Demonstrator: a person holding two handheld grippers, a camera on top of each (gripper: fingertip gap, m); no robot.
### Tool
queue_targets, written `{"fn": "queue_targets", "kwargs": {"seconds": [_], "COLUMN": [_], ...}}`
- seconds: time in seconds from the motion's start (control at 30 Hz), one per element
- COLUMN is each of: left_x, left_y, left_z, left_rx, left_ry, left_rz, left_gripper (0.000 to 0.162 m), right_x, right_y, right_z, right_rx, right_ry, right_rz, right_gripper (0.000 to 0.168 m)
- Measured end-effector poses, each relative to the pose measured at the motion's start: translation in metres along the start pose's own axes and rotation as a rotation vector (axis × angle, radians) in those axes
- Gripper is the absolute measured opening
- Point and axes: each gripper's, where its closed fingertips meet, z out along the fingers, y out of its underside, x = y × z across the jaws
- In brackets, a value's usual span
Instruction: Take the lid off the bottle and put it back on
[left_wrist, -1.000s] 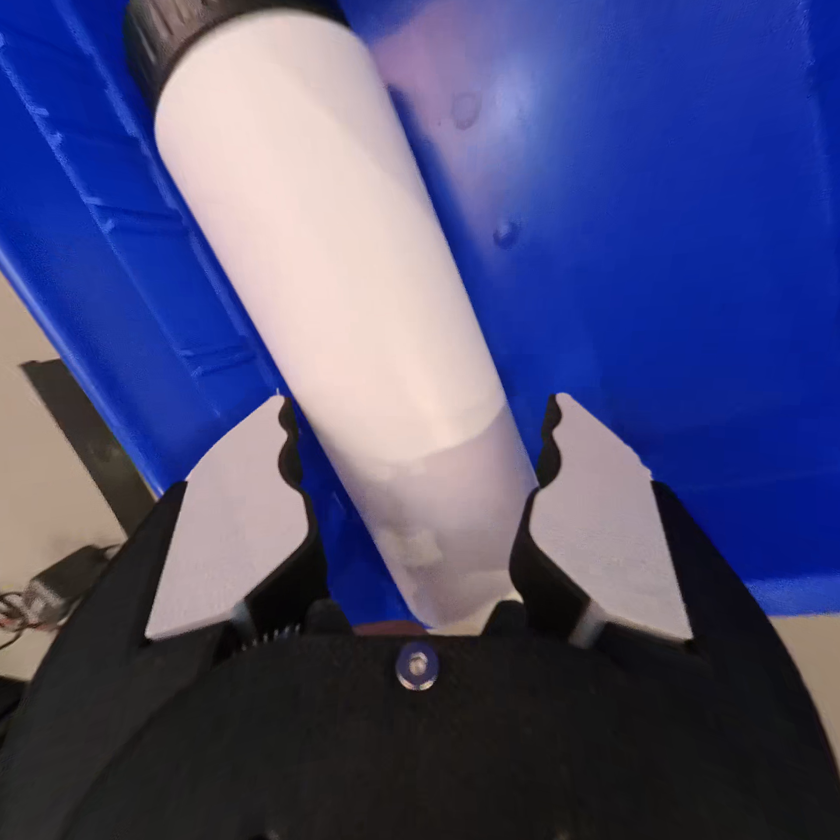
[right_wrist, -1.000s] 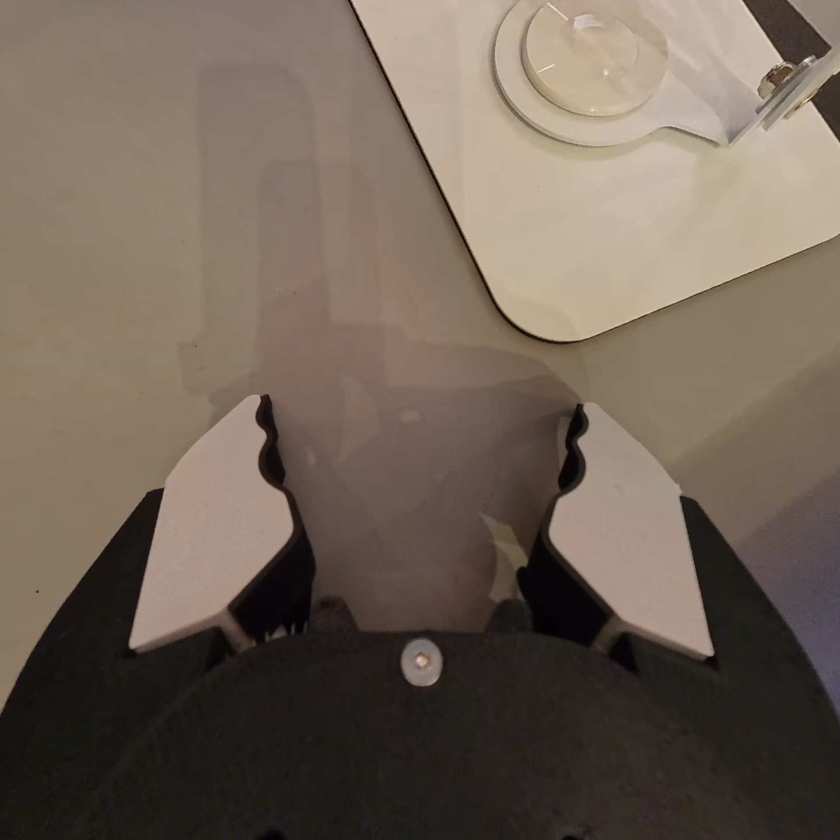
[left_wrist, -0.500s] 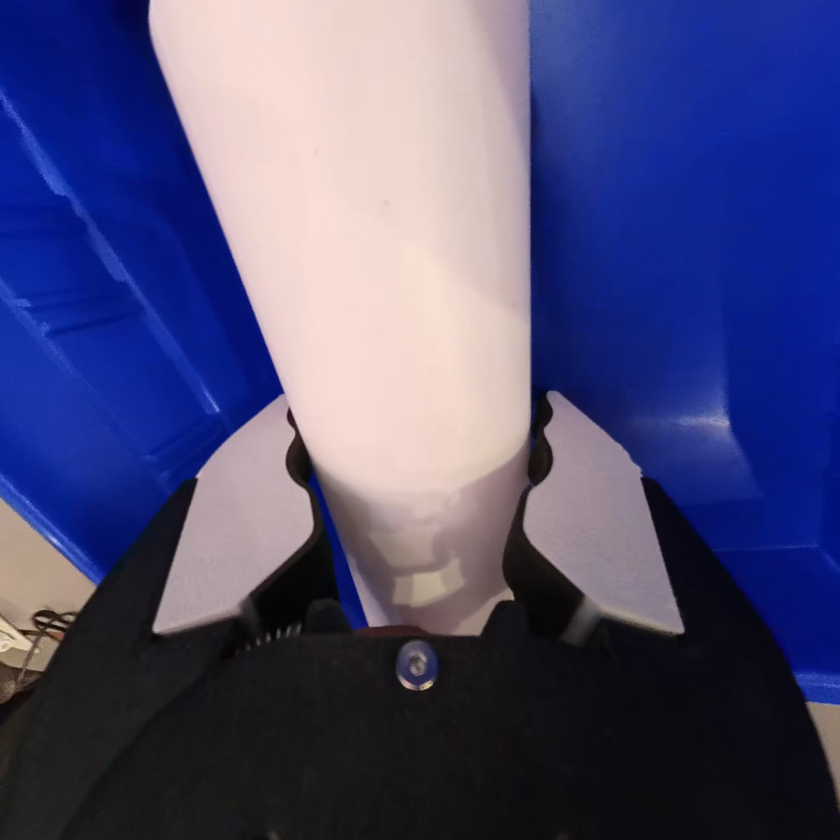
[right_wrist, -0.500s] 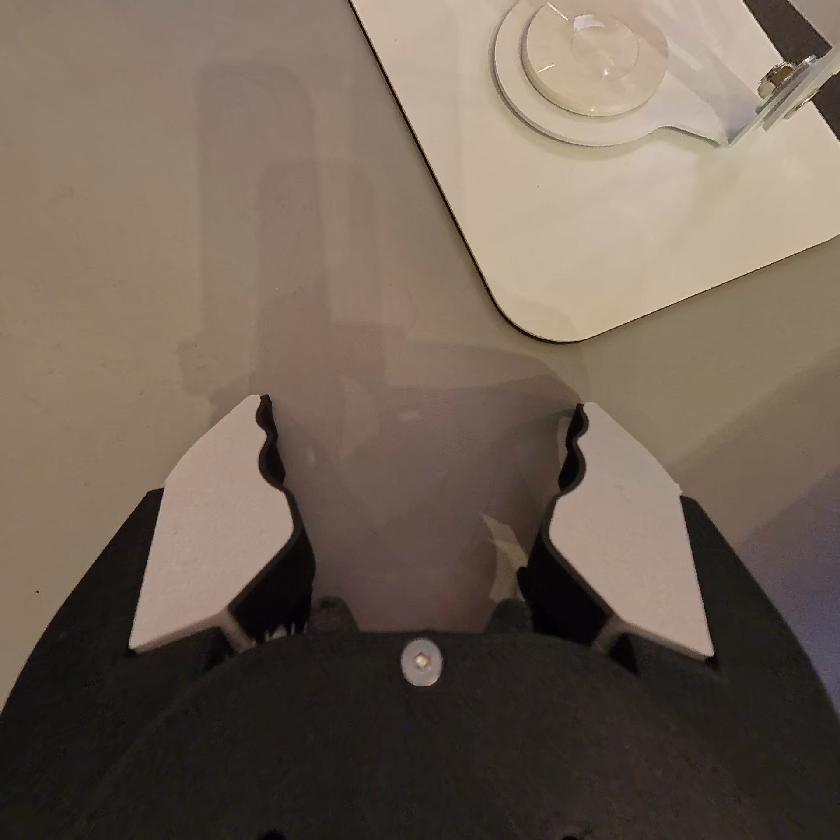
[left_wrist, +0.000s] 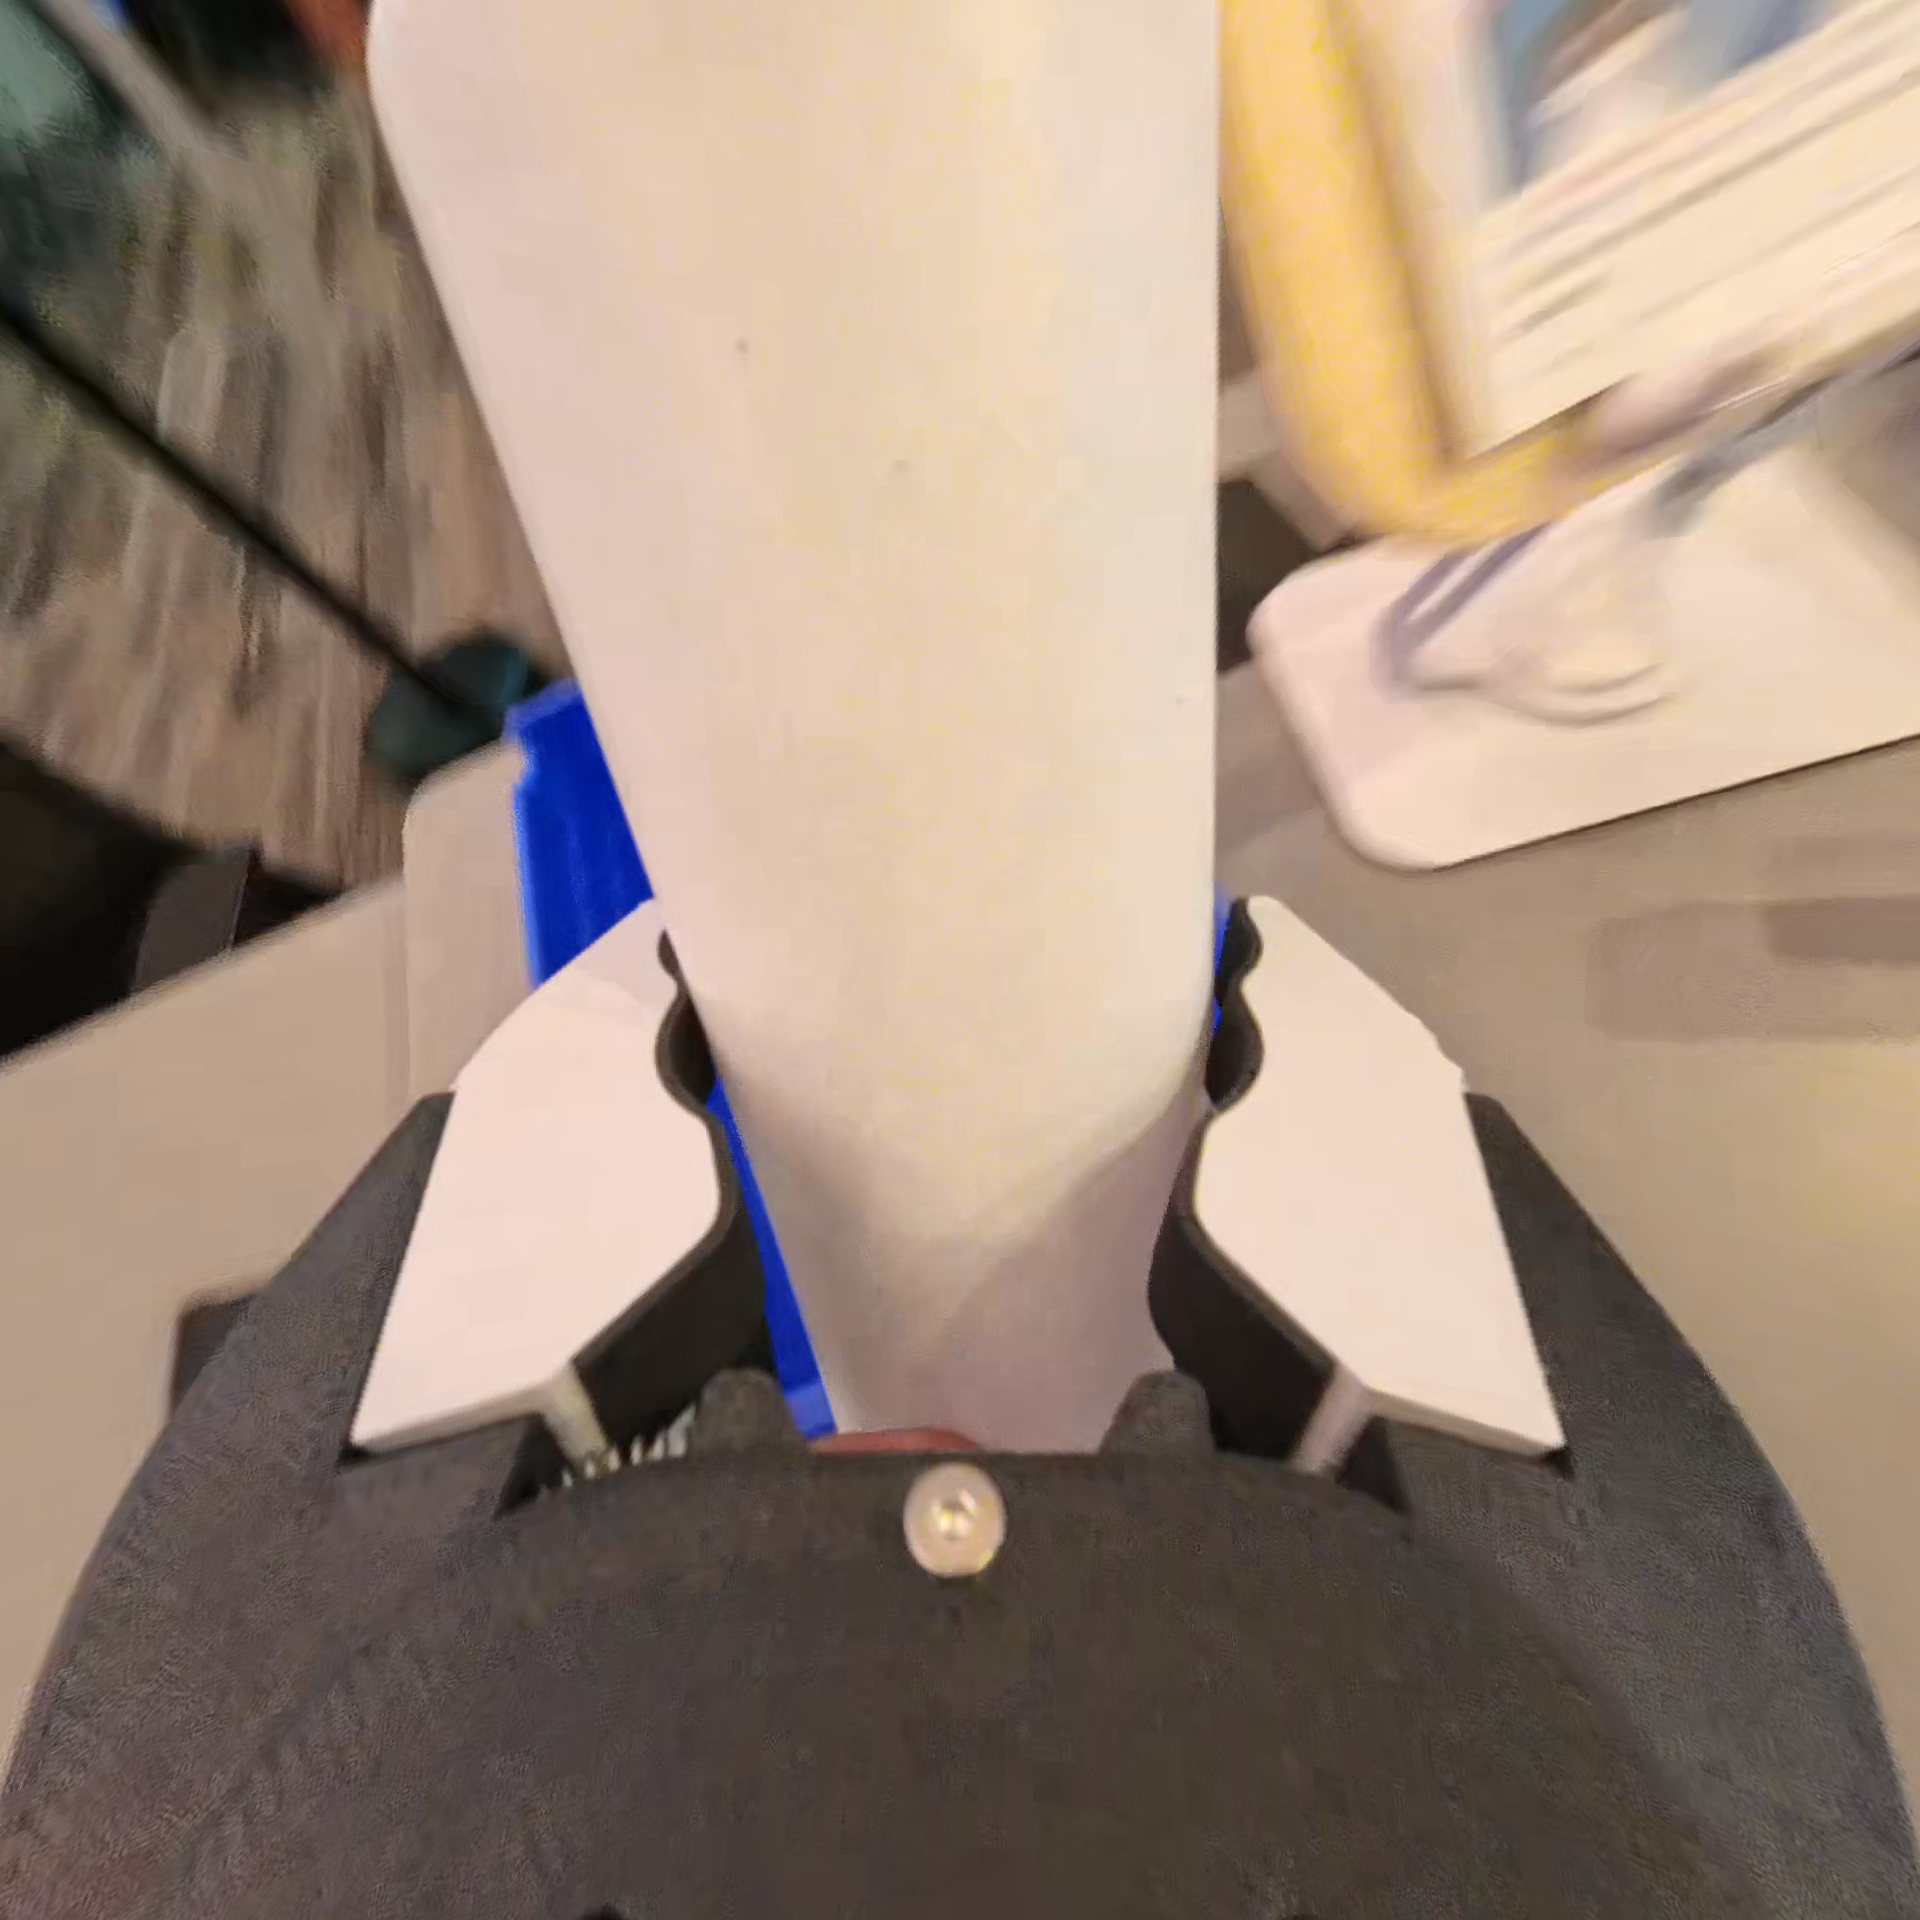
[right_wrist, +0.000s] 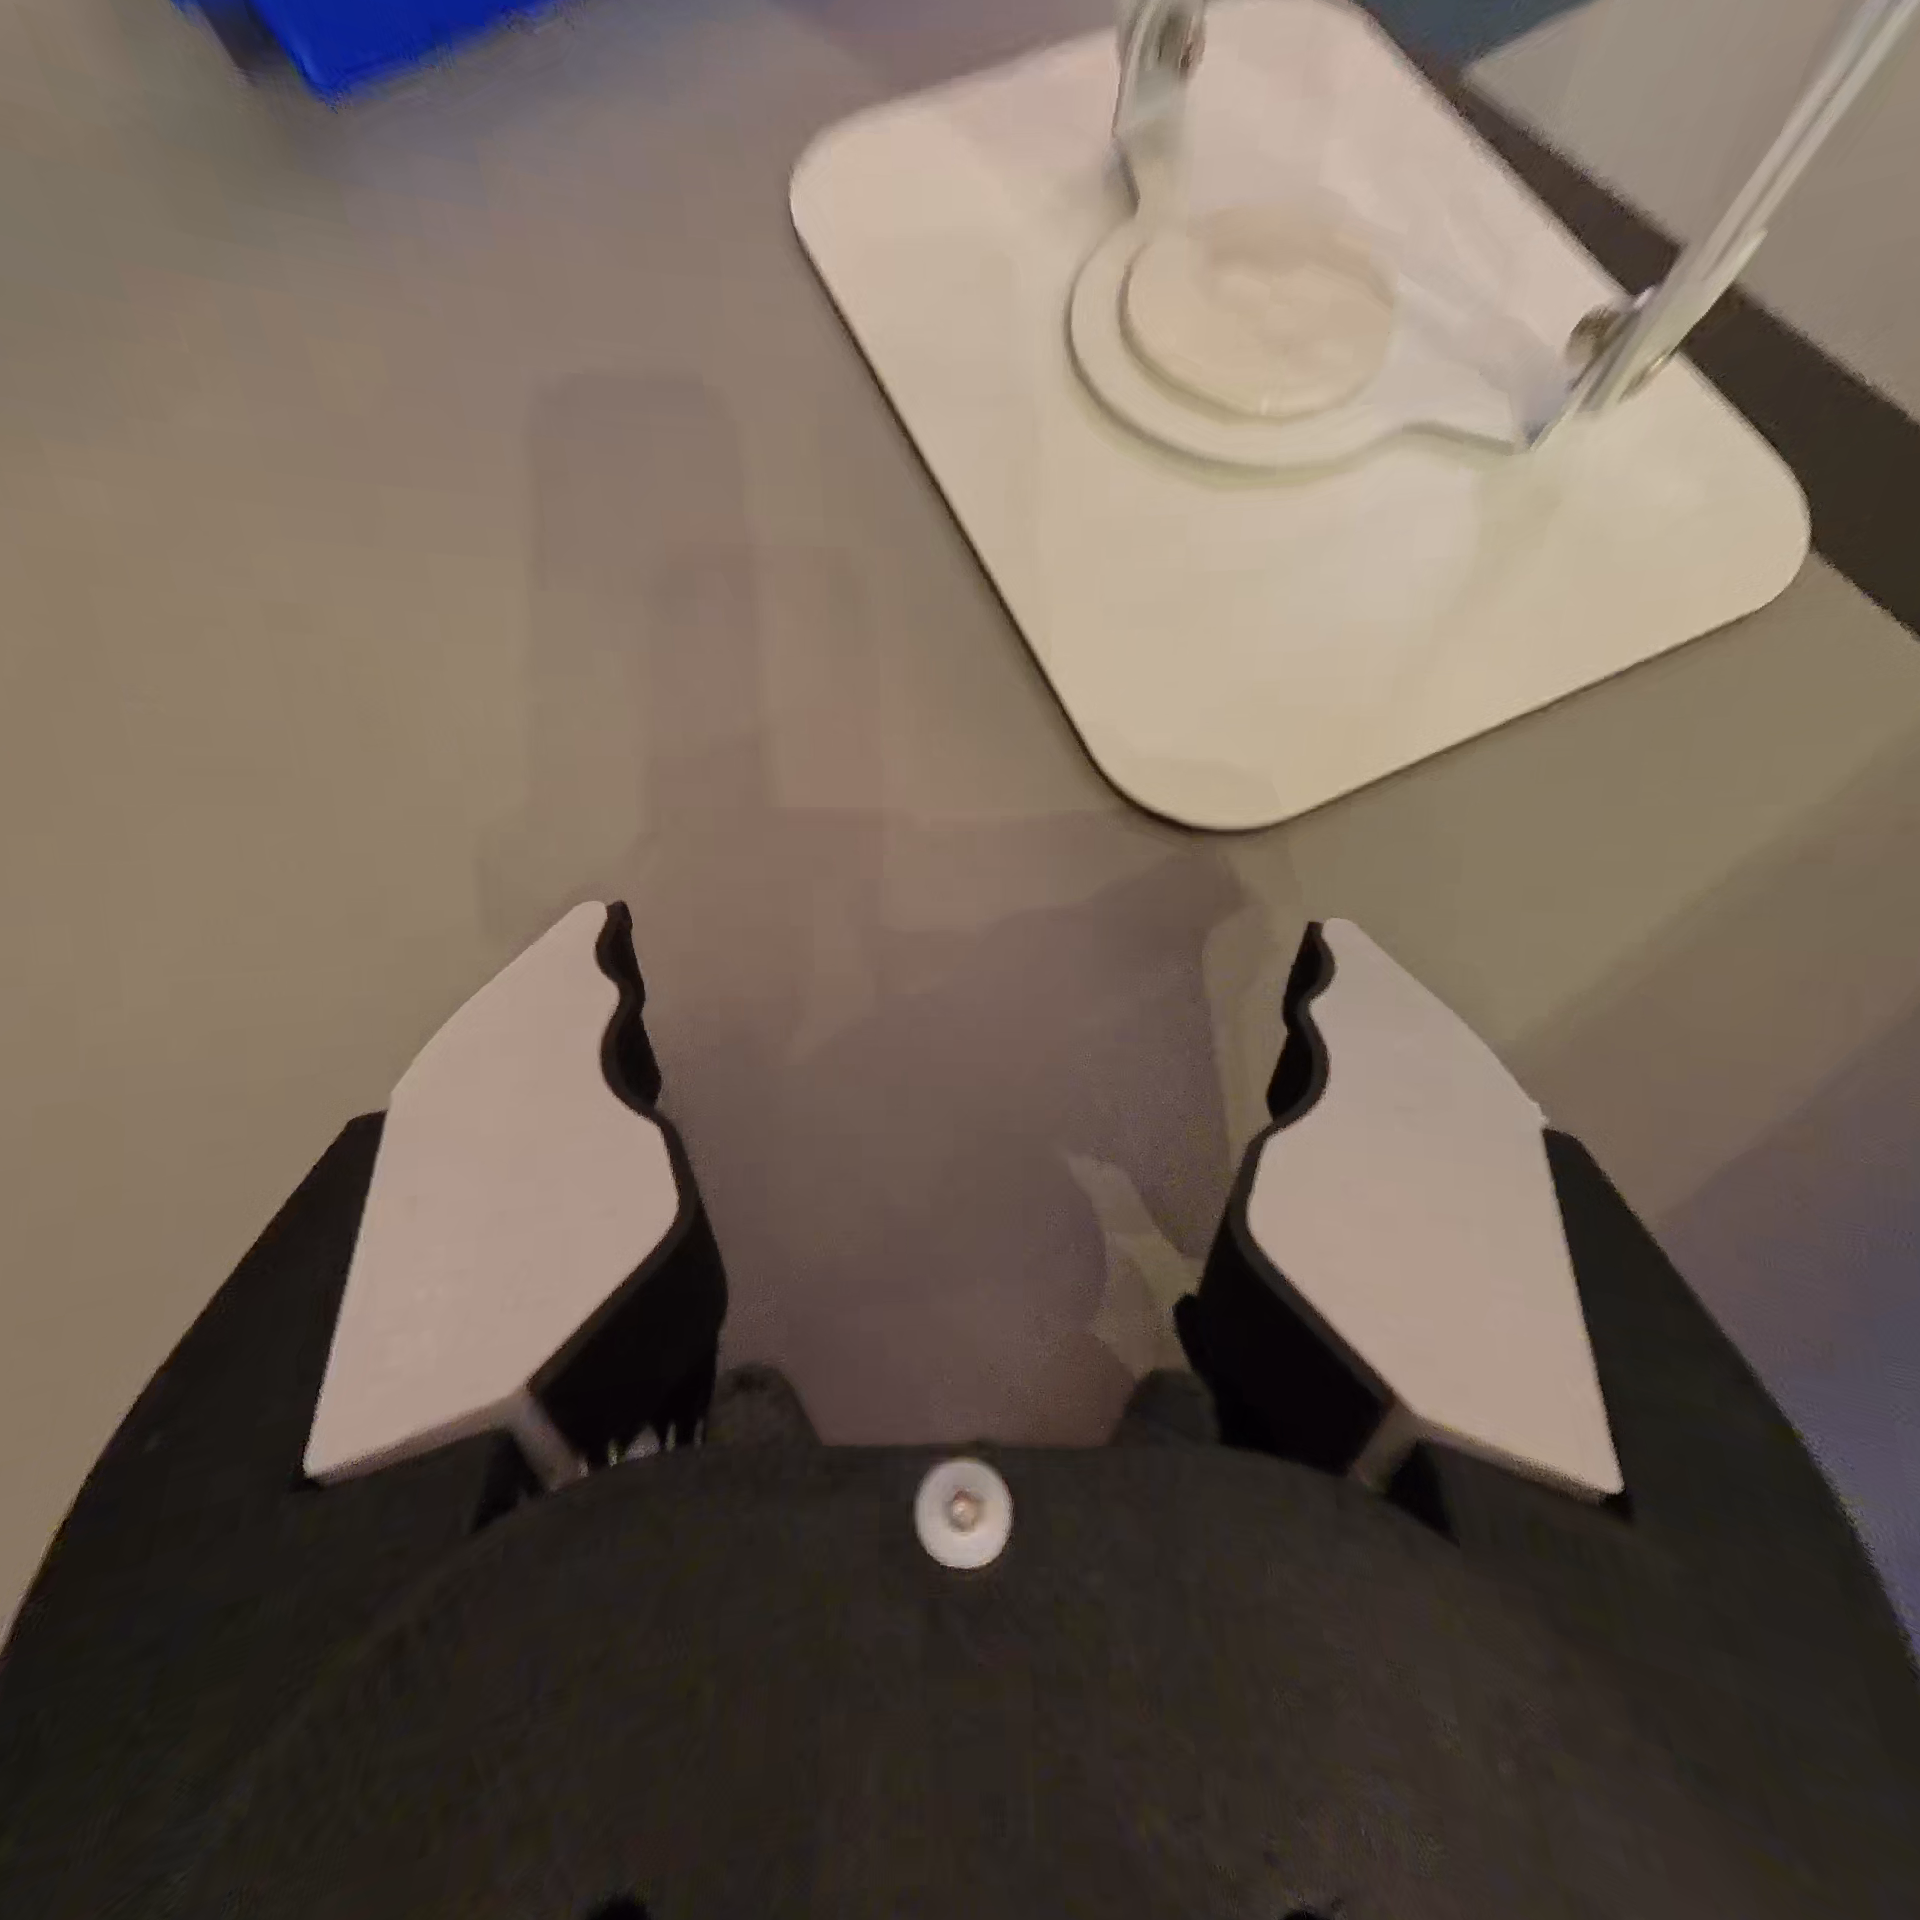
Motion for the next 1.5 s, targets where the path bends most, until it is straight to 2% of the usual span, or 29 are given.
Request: {"fn": "queue_targets", "kwargs": {"seconds": [0.13,0.17,0.27,0.37,0.57,0.6,0.63,0.67,0.7,0.83,0.93,1.0,1.07,1.37,1.5], "left_x": [0.095,0.122,0.204,0.271,0.355,0.365,0.374,0.381,0.383,0.389,0.389,0.393,0.404,0.408,0.407], "left_y": [-0.034,-0.037,-0.036,-0.029,-0.017,-0.015,-0.012,-0.010,-0.008,-0.006,-0.010,-0.006,0.002,0.000,-0.001], "left_z": [-0.034,-0.036,-0.026,-0.009,0.011,0.013,0.013,0.014,0.016,0.010,0.002,0.004,0.002,0.009,0.010], "left_rx": [0.266,0.313,0.392,0.424,0.421,0.418,0.416,0.411,0.398,0.408,0.415,0.373,0.363,0.373,0.377], "left_ry": [0.209,0.264,0.403,0.551,0.739,0.754,0.772,0.786,0.800,0.867,0.903,0.919,0.954,0.922,0.918], "left_rz": [0.019,0.021,0.062,0.067,0.120,0.141,0.160,0.160,0.147,0.155,0.154,0.174,0.199,0.196,0.192], "left_gripper": [0.094,0.089,0.087,0.087,0.087,0.087,0.087,0.087,0.087,0.088,0.103,0.107,0.098,0.096,0.096], "right_x": [-0.018,-0.026,-0.060,-0.082,-0.097,-0.096,-0.094,-0.094,-0.094,-0.100,-0.115,-0.120,-0.124,-0.116,-0.104], "right_y": [-0.035,-0.045,-0.077,-0.097,-0.108,-0.108,-0.105,-0.102,-0.100,-0.094,-0.087,-0.081,-0.080,-0.075,-0.082], "right_z": [-0.024,-0.032,-0.062,-0.087,-0.103,-0.103,-0.101,-0.101,-0.100,-0.100,-0.098,-0.092,-0.092,-0.096,-0.109], "right_rx": [0.193,0.255,0.445,0.564,0.586,0.582,0.564,0.543,0.531,0.450,0.399,0.363,0.381,0.372,0.378], "right_ry": [-0.100,-0.140,-0.320,-0.446,-0.487,-0.474,-0.467,-0.472,-0.475,-0.481,-0.508,-0.501,-0.520,-0.567,-0.531], "right_rz": [0.022,0.017,0.015,0.025,0.015,0.021,0.023,0.018,0.009,-0.064,-0.163,-0.208,-0.232,-0.206,-0.172], "right_gripper": [0.116,0.116,0.121,0.121,0.122,0.117,0.103,0.091,0.090,0.088,0.088,0.088,0.088,0.090,0.102]}}
